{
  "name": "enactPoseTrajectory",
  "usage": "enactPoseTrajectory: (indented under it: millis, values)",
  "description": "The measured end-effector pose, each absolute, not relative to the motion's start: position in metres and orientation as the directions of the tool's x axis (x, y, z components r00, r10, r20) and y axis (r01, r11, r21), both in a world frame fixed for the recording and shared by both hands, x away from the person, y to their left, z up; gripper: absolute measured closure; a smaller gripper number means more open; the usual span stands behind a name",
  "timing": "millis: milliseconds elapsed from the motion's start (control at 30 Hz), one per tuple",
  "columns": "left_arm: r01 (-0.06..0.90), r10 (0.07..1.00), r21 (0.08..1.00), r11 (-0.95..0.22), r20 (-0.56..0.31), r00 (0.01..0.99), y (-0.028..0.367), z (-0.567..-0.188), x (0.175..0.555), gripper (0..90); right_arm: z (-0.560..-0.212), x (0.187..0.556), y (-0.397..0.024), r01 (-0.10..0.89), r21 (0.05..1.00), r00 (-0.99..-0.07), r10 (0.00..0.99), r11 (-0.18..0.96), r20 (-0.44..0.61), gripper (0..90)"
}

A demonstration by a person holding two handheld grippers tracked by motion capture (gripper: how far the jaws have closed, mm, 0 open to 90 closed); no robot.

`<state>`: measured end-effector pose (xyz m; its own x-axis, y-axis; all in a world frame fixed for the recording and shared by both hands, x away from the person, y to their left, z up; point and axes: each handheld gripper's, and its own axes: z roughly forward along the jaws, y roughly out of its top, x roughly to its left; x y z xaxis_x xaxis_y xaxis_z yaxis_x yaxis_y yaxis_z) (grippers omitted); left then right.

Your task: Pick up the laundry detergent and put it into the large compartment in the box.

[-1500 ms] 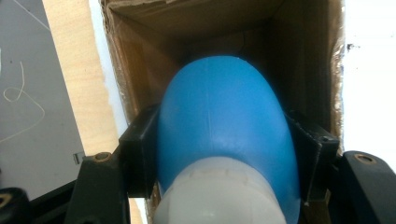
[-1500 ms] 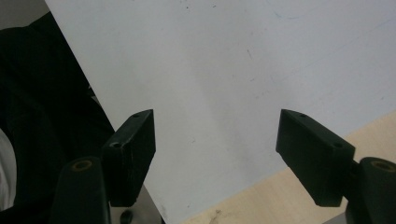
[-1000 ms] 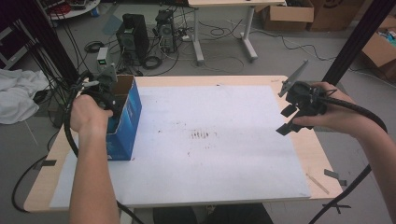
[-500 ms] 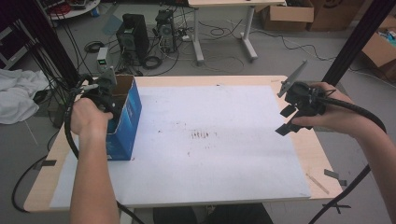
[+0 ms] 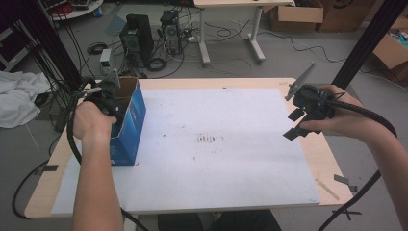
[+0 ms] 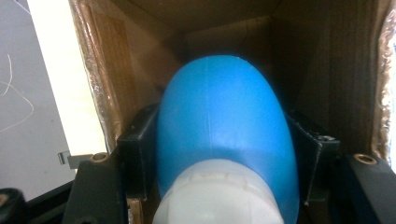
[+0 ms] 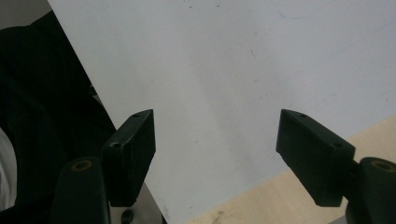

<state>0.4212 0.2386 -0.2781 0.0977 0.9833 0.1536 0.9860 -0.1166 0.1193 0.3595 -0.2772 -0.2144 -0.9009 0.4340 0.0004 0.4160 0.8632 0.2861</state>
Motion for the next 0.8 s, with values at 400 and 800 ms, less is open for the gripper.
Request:
enactPoseTrajectory:
  millis: [400, 800]
  values:
    - [0.987, 0.983, 0.12, -0.109, 0.159, 0.089, 0.2377, -0.2783, 0.4211, 36.8, -0.2146, 0.3589, -0.2793, 0.416, 0.287, -0.901, 0.435, 0.863, 0.0, 28.5]
    - [0.986, 0.98, 0.12, -0.115, 0.177, 0.092, 0.2349, -0.2779, 0.4216, 32.7, -0.2153, 0.3596, -0.28, 0.419, 0.287, -0.9, 0.436, 0.862, 0.003, 28.5]
